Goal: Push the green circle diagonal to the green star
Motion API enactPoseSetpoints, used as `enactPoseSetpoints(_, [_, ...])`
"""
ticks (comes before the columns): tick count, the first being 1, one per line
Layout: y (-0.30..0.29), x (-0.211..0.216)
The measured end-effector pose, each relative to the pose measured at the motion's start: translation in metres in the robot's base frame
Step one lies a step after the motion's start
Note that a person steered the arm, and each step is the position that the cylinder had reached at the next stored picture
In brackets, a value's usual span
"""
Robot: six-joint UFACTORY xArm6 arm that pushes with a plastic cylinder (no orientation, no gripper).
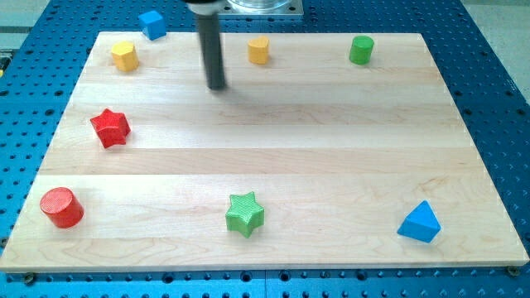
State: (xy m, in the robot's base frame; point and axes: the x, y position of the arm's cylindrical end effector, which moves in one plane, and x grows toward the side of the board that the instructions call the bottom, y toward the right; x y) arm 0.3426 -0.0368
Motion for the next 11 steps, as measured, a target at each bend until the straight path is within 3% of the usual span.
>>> enactPoseSetpoints(1, [0.157, 0.004])
enactPoseSetpoints(2, [0.283, -0.065])
enactPoseSetpoints(3, [0.273, -0.131])
enactPoseSetpoints(4, [0.18, -0.09])
enactPoseSetpoints(5, [0.114, 0.004])
enactPoseSetpoints(6, [0.158, 0.003])
enactPoseSetpoints(10, [0.19, 0.003])
enactPoseSetpoints(11, [0.227, -0.007])
